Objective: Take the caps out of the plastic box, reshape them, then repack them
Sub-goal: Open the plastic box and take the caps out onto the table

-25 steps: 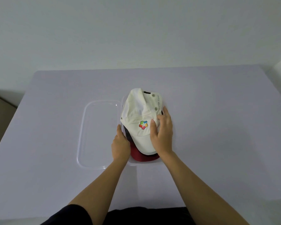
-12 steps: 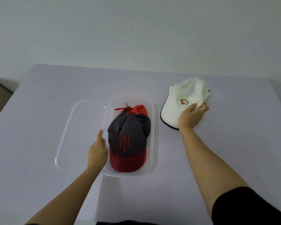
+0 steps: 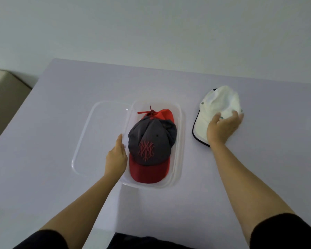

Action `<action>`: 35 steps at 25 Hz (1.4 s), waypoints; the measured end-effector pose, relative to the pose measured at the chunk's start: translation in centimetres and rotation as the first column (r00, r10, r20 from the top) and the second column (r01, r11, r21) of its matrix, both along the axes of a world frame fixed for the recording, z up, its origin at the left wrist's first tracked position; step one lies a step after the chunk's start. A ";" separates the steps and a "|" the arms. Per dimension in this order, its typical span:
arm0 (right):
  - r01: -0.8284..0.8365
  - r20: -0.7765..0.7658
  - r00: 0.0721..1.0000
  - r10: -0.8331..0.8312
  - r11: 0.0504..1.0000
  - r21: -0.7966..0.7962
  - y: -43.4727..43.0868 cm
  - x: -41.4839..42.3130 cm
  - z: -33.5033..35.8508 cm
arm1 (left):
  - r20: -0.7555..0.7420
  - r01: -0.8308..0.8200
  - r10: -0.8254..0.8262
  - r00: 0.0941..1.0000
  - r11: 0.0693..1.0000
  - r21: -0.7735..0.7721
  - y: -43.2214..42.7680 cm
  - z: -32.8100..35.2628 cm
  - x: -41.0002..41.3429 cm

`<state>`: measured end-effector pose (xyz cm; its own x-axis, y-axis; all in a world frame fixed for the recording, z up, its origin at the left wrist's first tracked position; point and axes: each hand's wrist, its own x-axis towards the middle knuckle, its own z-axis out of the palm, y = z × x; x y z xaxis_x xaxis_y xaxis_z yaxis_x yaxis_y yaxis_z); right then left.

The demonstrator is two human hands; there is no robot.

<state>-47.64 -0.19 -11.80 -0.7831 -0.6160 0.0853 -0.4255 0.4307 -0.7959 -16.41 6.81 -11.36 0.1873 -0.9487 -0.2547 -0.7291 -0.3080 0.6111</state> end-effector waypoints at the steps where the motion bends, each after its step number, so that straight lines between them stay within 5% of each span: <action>1: -0.146 -0.069 0.988 0.139 0.985 -0.097 0.5 2.0 0.9 | -0.005 -0.003 0.003 1.000 1.000 -0.003 0.0 0.1 0.0; 3: -0.463 -0.258 0.867 0.427 0.881 -0.100 2.1 6.8 2.3 | -0.003 0.000 0.000 1.000 1.000 0.001 0.0 0.3 0.1; 5: -0.634 -0.340 0.684 0.645 0.757 0.161 3.6 11.0 2.6 | 0.001 0.005 -0.005 1.000 1.000 0.004 0.0 0.4 0.2; 7: -0.598 -0.216 0.617 0.756 0.630 0.496 4.9 13.7 2.1 | -0.004 0.006 -0.006 1.000 1.000 0.002 0.0 0.6 0.0; 9: -0.551 -0.146 0.639 0.756 0.581 0.599 5.4 15.0 1.6 | -0.007 0.010 -0.010 1.000 1.000 0.001 0.1 0.8 0.1; 14: -0.541 -0.153 0.719 0.678 0.685 0.488 4.9 15.4 2.6 | 0.008 0.028 -0.028 1.000 0.999 -0.017 0.2 0.8 0.2; 19: -0.701 -0.060 0.711 0.700 0.713 0.016 6.1 15.6 4.0 | 0.007 0.033 -0.033 0.999 0.999 -0.033 0.1 0.6 0.4; 26: -0.317 0.130 0.905 0.405 0.846 -0.430 7.9 8.4 11.4 | 0.030 0.010 -0.010 1.000 1.000 -0.017 0.0 0.1 0.3; 30: -0.170 0.162 0.954 0.253 0.900 -0.402 10.5 1.6 10.6 | 0.019 0.014 -0.013 1.000 1.000 -0.012 -0.1 -0.2 0.3; 35: -0.338 0.158 0.924 0.347 0.938 -0.084 12.7 -1.2 5.0 | 0.027 0.022 -0.021 0.999 0.999 -0.035 0.0 -0.2 0.3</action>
<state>-48.89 12.46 -6.81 -0.5310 -0.8473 0.0120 -0.3980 0.2369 -0.8863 -16.09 6.77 -11.56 0.1735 -0.9608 -0.2164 -0.7515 -0.2712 0.6014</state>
